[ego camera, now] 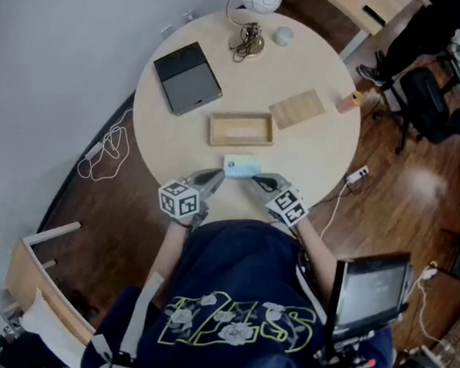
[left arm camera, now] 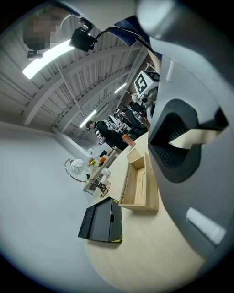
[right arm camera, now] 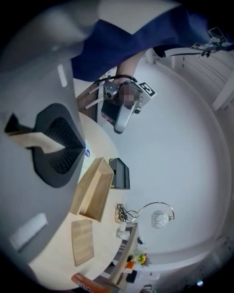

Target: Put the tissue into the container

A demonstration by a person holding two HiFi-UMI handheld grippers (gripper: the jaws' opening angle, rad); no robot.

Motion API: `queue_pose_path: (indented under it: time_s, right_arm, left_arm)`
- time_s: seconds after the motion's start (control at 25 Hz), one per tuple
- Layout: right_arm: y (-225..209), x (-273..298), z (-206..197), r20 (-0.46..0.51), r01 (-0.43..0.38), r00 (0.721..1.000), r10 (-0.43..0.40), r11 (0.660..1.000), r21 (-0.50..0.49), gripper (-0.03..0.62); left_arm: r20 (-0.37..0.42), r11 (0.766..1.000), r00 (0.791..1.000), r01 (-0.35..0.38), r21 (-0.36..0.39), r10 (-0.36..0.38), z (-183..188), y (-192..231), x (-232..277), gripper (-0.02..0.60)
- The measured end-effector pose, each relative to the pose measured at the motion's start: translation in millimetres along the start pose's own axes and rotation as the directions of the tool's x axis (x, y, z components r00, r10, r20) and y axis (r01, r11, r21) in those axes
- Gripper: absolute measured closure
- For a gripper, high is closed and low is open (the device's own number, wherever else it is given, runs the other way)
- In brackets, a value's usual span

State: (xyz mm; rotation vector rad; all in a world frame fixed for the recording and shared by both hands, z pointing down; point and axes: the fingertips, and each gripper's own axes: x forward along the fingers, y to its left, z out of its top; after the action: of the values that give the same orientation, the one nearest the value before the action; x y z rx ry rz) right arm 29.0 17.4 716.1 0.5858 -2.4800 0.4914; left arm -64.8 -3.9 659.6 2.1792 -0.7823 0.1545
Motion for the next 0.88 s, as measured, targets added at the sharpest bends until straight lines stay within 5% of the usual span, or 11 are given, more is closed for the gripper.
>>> queue_pose_path:
  time_s: [0.32,0.52,0.56,0.6,0.64,0.72,0.88]
  right_arm:
    - [-4,0,-2,-0.016,0.002,1.0,-0.002,1.0,0.007,0.6]
    - [-30,-10,-3,0.062,-0.016,0.998,0.009,0.993,0.12,0.597]
    - [-32,-10,-2,0.068,-0.043,0.997,0.034,0.989,0.144,0.524]
    - [-32,-8,-1,0.057,-0.069,0.997,0.061,0.985,0.156,0.333]
    - [-32,-5,0,0.034,-0.086,0.996,0.082,0.986,0.145,0.236]
    - [-31,4,4,-0.02,-0.089,0.996,0.09,0.994,0.059,0.228]
    - [-31,36,14,-0.139,-0.105,0.987,0.084,0.984,-0.147,0.114]
  left_arm:
    - [-0.059,0.998,0.998,-0.024,0.054,0.028,-14,2,4,0.576]
    - [-0.089,0.996,0.995,-0.047,0.081,0.054,-31,8,6,0.575]
    - [-0.088,0.995,0.995,-0.049,0.081,0.056,-31,9,5,0.576]
    - [-0.085,0.995,0.995,-0.05,0.081,0.057,-31,9,4,0.575]
    - [-0.082,0.995,0.995,-0.051,0.08,0.058,-30,10,3,0.576]
    - [-0.076,0.995,0.995,-0.056,0.077,0.062,-27,12,3,0.576]
    - [-0.064,0.996,0.996,-0.062,0.066,0.066,-20,20,3,0.577]
